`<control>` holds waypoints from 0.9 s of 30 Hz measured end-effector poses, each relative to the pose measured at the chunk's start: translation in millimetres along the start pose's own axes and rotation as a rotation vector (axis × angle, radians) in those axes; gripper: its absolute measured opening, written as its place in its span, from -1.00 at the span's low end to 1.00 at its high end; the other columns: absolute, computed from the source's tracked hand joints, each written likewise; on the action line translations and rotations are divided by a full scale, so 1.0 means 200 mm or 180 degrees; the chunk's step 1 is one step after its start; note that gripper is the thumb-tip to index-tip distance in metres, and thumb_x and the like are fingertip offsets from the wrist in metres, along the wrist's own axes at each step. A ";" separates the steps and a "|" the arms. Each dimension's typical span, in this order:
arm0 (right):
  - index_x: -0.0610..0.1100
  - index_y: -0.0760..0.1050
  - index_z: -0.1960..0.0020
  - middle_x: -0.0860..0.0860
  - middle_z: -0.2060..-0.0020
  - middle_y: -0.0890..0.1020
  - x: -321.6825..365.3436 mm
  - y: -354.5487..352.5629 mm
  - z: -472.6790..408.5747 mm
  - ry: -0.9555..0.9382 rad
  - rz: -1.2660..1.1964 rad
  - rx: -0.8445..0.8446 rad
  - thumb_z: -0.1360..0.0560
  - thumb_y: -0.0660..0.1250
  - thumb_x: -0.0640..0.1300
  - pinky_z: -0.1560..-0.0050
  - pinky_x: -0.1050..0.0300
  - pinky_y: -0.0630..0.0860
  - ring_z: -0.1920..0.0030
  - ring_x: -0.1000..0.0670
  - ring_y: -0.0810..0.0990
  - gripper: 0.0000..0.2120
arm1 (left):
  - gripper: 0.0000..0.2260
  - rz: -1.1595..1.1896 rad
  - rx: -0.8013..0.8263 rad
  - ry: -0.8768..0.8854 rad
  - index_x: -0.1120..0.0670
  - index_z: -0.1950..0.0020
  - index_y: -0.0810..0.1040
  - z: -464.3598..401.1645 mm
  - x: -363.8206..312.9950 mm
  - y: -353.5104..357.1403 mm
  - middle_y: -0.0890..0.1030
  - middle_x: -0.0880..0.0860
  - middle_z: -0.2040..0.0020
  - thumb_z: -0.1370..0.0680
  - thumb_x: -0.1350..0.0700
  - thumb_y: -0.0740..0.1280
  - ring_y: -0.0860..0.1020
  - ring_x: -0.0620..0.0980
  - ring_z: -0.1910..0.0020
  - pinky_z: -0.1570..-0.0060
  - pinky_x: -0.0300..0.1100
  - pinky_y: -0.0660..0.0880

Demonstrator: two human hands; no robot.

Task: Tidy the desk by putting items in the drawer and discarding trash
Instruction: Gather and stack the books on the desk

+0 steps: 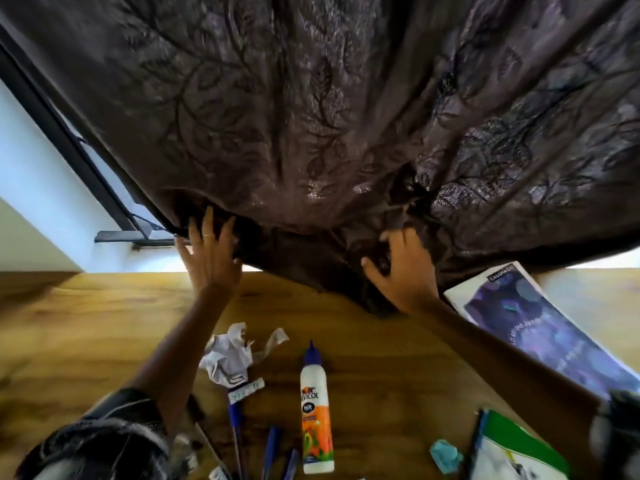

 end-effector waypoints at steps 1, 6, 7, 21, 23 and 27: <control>-0.13 0.41 -0.11 -0.09 0.02 0.48 0.03 0.02 0.06 -0.0320 -0.0035 0.0050 -0.40 0.25 0.23 0.10 0.00 0.50 0.00 -0.15 0.50 -0.52 | -0.44 0.0120 -0.0159 -0.0102 0.06 -0.34 0.39 0.02 0.01 -0.01 0.29 0.20 -0.43 -0.38 0.10 0.46 0.22 0.27 -0.41 -0.35 0.25 0.12; -0.08 0.35 -0.29 -0.07 -0.17 0.48 0.03 0.22 0.22 -0.0502 0.0821 0.1155 -0.38 0.17 0.33 -0.07 -0.04 0.47 -0.17 -0.13 0.47 -0.35 | -0.56 0.0305 0.0631 -0.1132 0.12 -0.18 0.54 0.11 0.07 0.09 0.51 0.18 -0.23 -0.51 -0.19 0.23 0.29 0.20 -0.32 -0.29 0.16 0.17; -0.09 0.32 -0.33 -0.07 -0.21 0.45 0.01 0.24 0.20 -0.0340 0.0826 0.1252 -0.43 0.17 0.29 -0.10 -0.04 0.46 -0.21 -0.13 0.45 -0.38 | -0.47 0.0291 0.0994 -0.1210 0.11 -0.26 0.51 0.11 0.06 0.13 0.49 0.18 -0.29 -0.52 -0.26 0.16 0.25 0.20 -0.37 -0.32 0.16 0.13; -0.12 0.33 -0.35 -0.16 -0.33 0.36 0.12 0.39 -0.21 -0.0716 0.1862 0.1286 -0.55 0.17 -0.20 -0.22 -0.11 0.34 -0.32 -0.21 0.32 -0.64 | -0.79 0.0759 0.0326 -0.2202 0.20 -0.09 0.53 0.03 0.36 0.04 0.58 0.27 -0.08 -0.47 0.21 0.34 0.51 0.25 -0.15 -0.21 0.06 0.26; -0.15 0.36 -0.34 -0.18 -0.28 0.43 0.13 0.38 -0.23 -0.0409 0.1743 0.1345 -0.55 0.15 -0.26 -0.14 -0.10 0.43 -0.25 -0.21 0.42 -0.63 | -0.72 0.0647 0.0335 -0.2332 0.26 -0.10 0.52 0.05 0.52 0.01 0.56 0.30 -0.09 -0.42 0.24 0.42 0.48 0.29 -0.17 -0.20 0.11 0.28; -0.24 0.44 -0.23 -0.21 -0.17 0.54 0.11 0.46 -0.23 0.0143 0.1161 0.1787 -0.57 0.10 -0.31 -0.11 -0.10 0.47 -0.16 -0.24 0.52 -0.72 | -0.52 0.0498 0.0423 -0.2762 0.26 -0.15 0.51 0.08 0.75 0.05 0.51 0.28 -0.13 -0.30 0.15 0.54 0.47 0.29 -0.15 -0.18 0.15 0.37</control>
Point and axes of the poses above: each hand's wrist, its own z-axis away from the middle knuckle, its own y-axis out of the palm, x = y × z, the point moved 6 cm from there along -z, towards the middle knuckle
